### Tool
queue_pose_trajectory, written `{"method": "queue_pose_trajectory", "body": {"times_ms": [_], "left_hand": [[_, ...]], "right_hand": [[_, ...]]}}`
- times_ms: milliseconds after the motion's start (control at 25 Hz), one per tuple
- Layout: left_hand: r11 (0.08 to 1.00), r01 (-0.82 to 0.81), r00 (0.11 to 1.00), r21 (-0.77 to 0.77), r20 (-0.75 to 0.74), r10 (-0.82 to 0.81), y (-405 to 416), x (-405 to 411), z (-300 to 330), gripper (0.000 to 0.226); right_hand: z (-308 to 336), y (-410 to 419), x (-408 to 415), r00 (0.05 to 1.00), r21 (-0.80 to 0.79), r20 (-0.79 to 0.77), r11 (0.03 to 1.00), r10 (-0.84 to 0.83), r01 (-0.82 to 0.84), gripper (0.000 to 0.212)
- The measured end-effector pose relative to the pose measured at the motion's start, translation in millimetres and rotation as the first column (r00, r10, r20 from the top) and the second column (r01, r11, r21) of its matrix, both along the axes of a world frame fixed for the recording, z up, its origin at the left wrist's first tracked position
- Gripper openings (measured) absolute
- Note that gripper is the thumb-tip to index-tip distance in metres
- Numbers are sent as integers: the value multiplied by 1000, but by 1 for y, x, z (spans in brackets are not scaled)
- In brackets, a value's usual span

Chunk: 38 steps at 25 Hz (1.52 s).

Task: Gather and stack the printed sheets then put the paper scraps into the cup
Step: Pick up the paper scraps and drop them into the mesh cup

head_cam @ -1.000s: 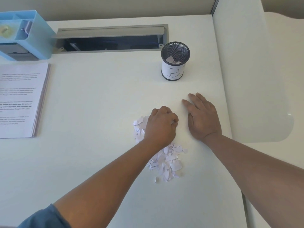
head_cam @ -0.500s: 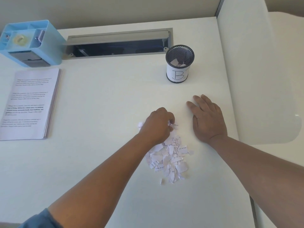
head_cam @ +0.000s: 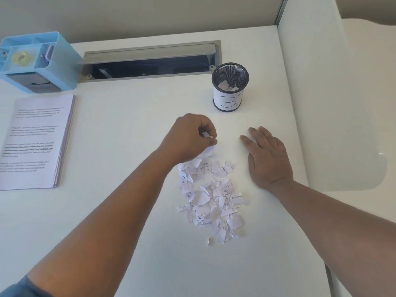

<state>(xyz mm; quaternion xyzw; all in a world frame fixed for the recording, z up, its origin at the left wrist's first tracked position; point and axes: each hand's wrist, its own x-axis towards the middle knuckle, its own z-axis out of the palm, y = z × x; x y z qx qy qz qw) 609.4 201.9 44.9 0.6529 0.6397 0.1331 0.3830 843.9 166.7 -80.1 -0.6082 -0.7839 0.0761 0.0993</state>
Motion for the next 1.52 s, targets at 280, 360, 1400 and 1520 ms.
{"method": "queue_pose_trajectory", "body": {"times_ms": [280, 360, 1400, 1520], "left_hand": [[975, -42, 986, 217, 167, 5, 62, 16, 37, 11], [962, -91, 969, 258, 247, 26, 82, 24, 38, 11], [988, -156, 986, -7, -67, 156, -10, 0, -37, 26], [983, -108, 951, -147, -303, 59, -25, -11, -39, 49]], "right_hand": [[3, 0, 1, 1000, 7, 13, 1000, 9, -9, 54], [3, 0, 1, 1000, 3, 12, 1000, 9, -9, 54], [0, -1, 0, 1000, 24, -8, 1000, -2, 2, 56], [1, -1, 0, 1000, 18, 15, 1000, 14, -14, 56]]}}
